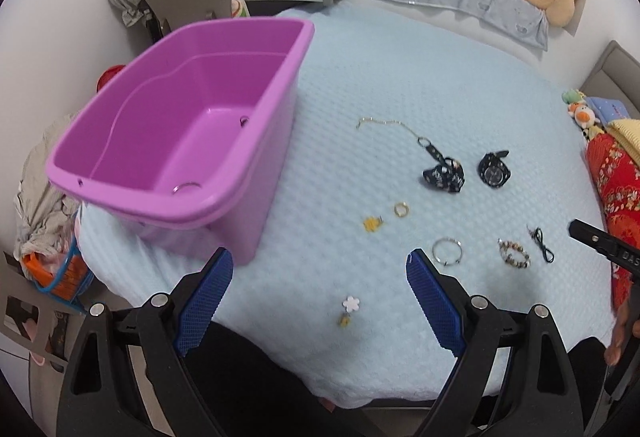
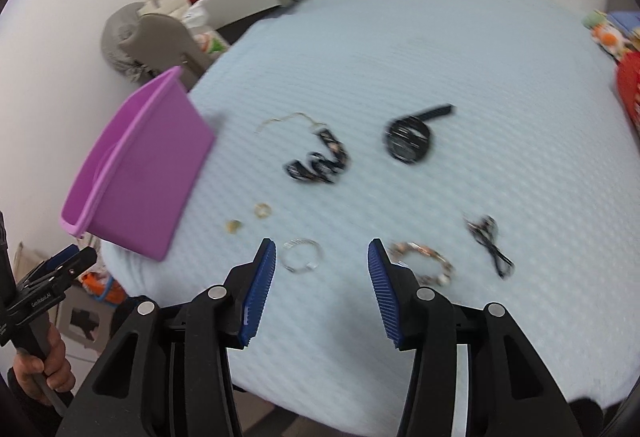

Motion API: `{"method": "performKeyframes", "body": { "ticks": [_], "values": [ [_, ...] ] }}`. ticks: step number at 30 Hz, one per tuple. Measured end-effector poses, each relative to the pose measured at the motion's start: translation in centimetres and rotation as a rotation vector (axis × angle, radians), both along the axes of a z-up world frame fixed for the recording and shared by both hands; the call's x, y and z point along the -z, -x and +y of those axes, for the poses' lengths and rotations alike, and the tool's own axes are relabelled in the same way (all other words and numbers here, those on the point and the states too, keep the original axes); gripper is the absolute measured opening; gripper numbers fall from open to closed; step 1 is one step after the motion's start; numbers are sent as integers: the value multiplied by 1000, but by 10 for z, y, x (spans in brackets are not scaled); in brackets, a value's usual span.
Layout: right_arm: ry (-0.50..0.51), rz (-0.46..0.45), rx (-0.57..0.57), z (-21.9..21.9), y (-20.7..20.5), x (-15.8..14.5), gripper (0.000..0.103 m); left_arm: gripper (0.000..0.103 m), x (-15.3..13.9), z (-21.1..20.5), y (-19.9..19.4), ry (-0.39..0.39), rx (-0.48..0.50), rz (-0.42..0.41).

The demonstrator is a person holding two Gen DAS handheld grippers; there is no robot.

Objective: Organize jewelry
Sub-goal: 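Move both open tools from the tub back over the remaining jewelry, then close right tool on the beaded bracelet while left tool grasps the white flower charm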

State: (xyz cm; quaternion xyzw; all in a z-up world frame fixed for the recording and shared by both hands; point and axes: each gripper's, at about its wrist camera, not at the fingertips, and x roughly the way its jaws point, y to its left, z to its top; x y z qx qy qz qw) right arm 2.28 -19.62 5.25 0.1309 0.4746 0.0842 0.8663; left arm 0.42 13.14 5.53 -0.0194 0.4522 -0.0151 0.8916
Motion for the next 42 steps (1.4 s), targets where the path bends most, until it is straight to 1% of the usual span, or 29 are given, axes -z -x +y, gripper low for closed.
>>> {"method": "performKeyframes", "body": {
  "ticks": [2,3,5,8,14,16,20,25,29,33,42],
  "values": [
    [18,0,21,-9,7,5,48,87,9,-2,3,4,-4,4],
    [27,0,31,-13,11,8,50,87,13,-2,5,5,-6,7],
    [37,6,55,-22,19,15,51,87,22,-4,8,8,-10,16],
    [36,12,77,-31,30,28,51,87,37,-4,12,16,-16,34],
    [20,41,114,-47,48,56,52,87,76,-10,16,16,-32,82],
    [18,44,126,-52,52,63,52,87,88,-13,17,9,-29,101],
    [28,44,132,-58,53,73,56,87,104,-21,15,-4,-1,109],
    [32,42,121,-57,48,88,57,87,121,-31,14,-32,23,110],
    [38,45,105,-53,44,97,60,87,129,-32,13,-20,16,116],
    [62,38,90,-49,40,103,61,87,133,-29,12,-1,9,120],
    [80,27,68,-43,28,110,62,87,151,-25,1,14,-17,169]
  ]
}}
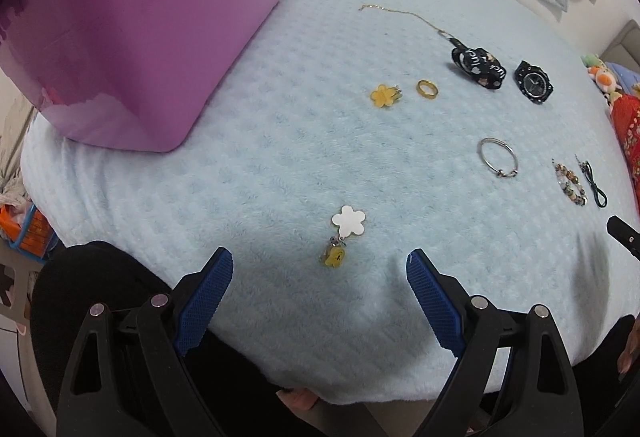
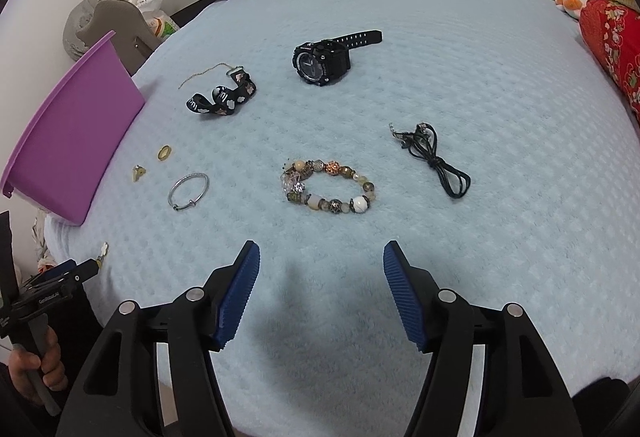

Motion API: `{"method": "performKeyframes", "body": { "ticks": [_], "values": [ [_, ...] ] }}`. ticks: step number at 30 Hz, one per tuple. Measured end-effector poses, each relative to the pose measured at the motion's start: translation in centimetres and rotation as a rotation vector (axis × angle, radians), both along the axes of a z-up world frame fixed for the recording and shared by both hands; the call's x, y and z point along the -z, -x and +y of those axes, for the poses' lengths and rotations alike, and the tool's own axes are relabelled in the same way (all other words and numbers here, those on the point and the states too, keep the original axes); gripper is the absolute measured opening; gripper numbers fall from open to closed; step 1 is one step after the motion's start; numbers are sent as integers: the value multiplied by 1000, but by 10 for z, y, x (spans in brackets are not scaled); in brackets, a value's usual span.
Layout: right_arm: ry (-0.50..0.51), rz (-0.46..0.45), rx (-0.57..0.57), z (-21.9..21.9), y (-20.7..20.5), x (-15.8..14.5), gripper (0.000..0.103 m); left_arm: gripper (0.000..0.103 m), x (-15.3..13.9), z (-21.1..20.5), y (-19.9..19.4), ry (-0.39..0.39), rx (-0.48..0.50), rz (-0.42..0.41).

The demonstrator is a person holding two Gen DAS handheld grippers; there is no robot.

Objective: Organize jewelry
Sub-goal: 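Close right tool on the beaded bracelet while left tool grasps the white flower charm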

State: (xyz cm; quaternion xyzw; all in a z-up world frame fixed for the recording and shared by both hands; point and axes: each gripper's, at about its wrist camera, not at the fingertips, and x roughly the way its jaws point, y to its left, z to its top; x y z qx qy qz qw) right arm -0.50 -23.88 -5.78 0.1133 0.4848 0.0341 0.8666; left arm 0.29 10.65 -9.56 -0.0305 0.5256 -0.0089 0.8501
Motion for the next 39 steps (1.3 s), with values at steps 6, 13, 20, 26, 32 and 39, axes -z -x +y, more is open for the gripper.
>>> {"method": "performKeyframes", "body": {
  "ticks": [6,13,20,26,32,39],
  "values": [
    [28,3,-15,5,-15,6,62,87,8,-8,-9,-17,13,9],
    [99,14,-40,9,-31,17,62,87,12,-14,-16,-30,30,9],
    [137,32,-76,15,-48,30,65,87,17,-14,-19,-29,23,15],
    [159,41,-89,16,-63,38,65,87,18,-15,-21,-27,21,17],
    [180,34,-106,20,-71,45,67,90,23,-17,-24,-26,15,18],
    [186,10,-118,22,-75,50,71,95,27,-20,-29,-28,5,15]
  ]
}}
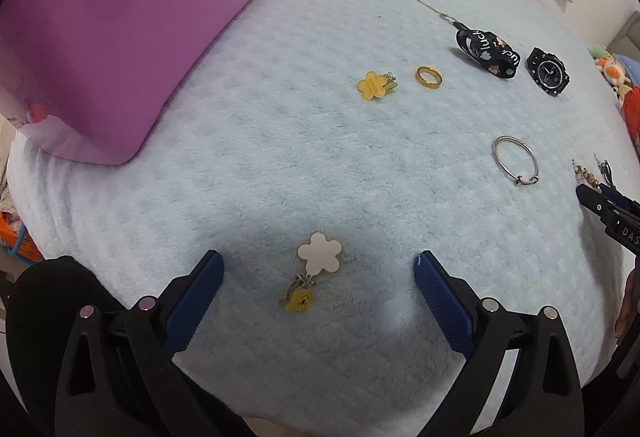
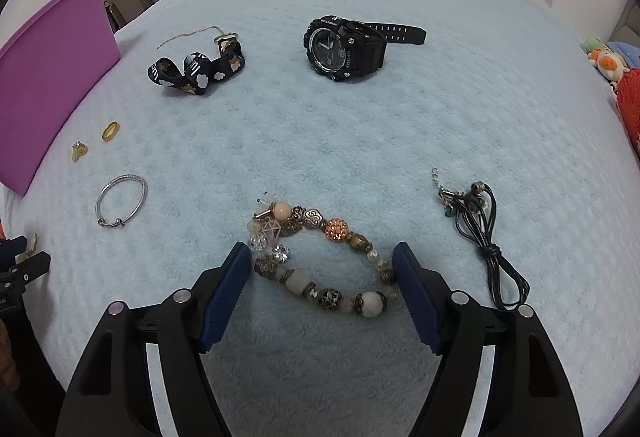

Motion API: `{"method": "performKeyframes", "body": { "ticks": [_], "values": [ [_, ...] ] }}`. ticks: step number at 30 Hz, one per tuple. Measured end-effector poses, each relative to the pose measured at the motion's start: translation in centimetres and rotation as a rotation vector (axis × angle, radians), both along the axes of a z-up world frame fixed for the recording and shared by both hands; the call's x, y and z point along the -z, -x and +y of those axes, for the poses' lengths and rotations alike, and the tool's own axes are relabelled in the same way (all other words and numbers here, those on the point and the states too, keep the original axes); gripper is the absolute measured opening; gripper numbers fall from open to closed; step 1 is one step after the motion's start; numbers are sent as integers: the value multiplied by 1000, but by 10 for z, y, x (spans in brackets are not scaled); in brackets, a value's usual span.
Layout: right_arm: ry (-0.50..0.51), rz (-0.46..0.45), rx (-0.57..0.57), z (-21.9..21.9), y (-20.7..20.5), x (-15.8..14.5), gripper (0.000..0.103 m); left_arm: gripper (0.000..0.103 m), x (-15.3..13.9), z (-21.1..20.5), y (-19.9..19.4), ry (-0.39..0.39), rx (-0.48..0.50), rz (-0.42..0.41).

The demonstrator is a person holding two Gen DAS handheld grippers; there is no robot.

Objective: Organize jewelry
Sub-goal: 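Close right tool on the beaded bracelet while left tool grasps the white flower charm, then carry the bracelet in right tool while left tool carries the flower charm to the tub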

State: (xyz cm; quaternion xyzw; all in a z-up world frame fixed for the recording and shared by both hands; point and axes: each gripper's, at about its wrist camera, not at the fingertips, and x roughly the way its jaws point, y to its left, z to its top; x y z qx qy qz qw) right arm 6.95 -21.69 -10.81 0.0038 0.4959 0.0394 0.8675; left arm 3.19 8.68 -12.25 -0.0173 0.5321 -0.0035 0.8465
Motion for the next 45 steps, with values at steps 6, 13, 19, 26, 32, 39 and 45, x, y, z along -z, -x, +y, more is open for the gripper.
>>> {"method": "performKeyframes", "body": {
  "ticks": [6,13,19,26,32,39,45],
  "values": [
    [12,-33,-4,3,4,2,71,97,4,0,-1,8,-8,-26],
    [16,-50,0,4,9,1,67,81,-1,6,9,30,-23,-55],
    [27,-64,7,9,14,0,59,57,-8,-7,14,-21,20,-75],
    [3,-73,-7,11,18,-2,36,11,-15,-15,19,-51,51,-93],
    [-8,-80,-32,19,21,-5,17,5,-23,-11,19,-7,53,-103],
    [-45,-79,-22,18,27,-8,15,3,-29,-16,24,6,80,-118],
    [-51,-84,-29,21,31,-14,15,3,-36,-15,24,28,86,-133]
  ]
}}
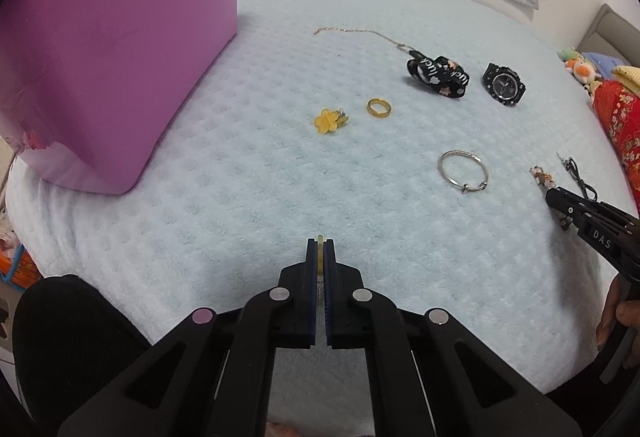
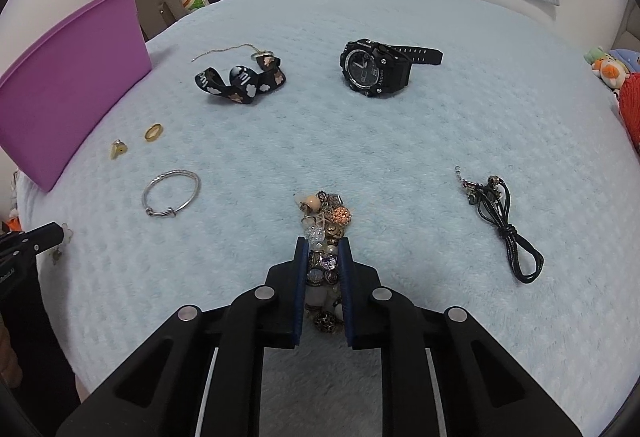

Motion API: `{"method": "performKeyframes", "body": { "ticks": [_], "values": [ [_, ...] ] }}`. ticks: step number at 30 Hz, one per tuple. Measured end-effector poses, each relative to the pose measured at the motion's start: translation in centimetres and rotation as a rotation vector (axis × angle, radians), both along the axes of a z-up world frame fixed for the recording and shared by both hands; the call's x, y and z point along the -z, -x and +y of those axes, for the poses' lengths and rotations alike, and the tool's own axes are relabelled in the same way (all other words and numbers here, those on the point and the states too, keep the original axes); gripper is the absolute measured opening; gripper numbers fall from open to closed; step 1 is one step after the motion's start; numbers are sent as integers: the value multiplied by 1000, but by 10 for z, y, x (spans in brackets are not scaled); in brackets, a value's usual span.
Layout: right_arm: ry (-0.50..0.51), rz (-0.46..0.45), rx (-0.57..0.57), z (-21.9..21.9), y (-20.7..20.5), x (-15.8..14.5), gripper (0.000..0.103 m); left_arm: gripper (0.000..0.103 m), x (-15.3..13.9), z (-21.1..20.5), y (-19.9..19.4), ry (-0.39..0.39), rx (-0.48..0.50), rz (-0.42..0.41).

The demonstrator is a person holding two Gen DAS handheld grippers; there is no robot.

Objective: Organize jewelry
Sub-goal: 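Carry the bracelet in right tool while left tool carries the flower charm to the tub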

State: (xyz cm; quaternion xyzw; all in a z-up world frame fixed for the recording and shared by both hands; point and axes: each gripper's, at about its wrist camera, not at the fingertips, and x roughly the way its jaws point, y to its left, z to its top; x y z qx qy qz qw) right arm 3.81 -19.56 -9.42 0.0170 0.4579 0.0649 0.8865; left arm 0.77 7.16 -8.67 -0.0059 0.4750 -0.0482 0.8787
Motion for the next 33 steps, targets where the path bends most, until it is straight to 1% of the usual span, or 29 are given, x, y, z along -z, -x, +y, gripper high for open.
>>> {"method": "performKeyframes", "body": {
  "ticks": [7,13,17,21,26,30,33],
  "values": [
    [-9,-21,-4,3,7,-14,14,3,-13,-2,3,0,17,-25],
    [-10,-43,-11,7,10,-31,14,3,-28,-3,3,21,34,-59],
    [-17,-45,-9,7,9,-38,14,3,-36,-2,1,46,41,-72],
    [-35,-58,1,6,10,-51,14,3,-44,-3,0,65,54,-80],
    [-48,-97,-10,11,6,-78,14,3,-65,0,-3,101,57,-104],
    [-66,-140,-40,25,-2,-105,14,3,-93,6,-11,128,52,-146],
    [-86,-176,-78,43,-14,-127,14,3,-115,10,-18,120,52,-185]
  ]
}}
